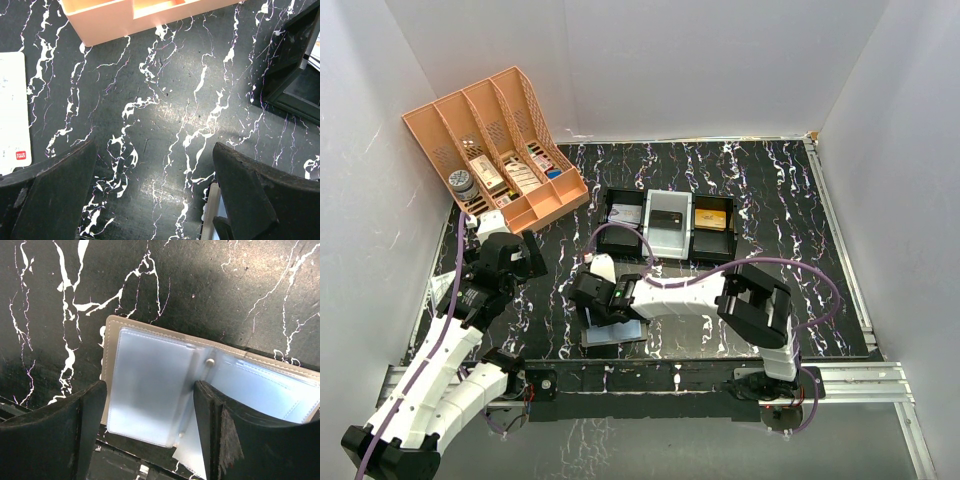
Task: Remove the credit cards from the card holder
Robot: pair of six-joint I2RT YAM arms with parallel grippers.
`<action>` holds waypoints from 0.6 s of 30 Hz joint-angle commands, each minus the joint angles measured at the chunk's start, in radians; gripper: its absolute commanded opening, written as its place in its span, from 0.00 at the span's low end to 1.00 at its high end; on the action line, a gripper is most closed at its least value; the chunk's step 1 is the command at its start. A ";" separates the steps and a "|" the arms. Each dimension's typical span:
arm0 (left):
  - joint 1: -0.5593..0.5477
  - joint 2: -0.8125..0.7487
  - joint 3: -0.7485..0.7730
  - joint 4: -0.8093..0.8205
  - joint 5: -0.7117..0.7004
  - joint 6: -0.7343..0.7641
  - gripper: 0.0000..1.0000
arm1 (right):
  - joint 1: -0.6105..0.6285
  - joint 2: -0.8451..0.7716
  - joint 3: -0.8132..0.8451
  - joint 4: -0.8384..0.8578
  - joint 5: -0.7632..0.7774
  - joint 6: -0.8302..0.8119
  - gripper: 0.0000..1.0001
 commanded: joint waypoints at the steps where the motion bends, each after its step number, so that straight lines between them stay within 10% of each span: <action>1: 0.005 -0.001 0.010 -0.002 -0.010 0.005 0.99 | 0.006 0.080 0.026 -0.071 0.037 0.004 0.68; 8: 0.005 0.001 0.011 -0.003 -0.012 0.005 0.99 | 0.021 0.122 0.073 -0.128 0.083 0.007 0.71; 18: 0.005 0.001 0.010 -0.002 -0.011 0.007 0.99 | 0.023 0.091 0.050 -0.086 0.059 0.008 0.50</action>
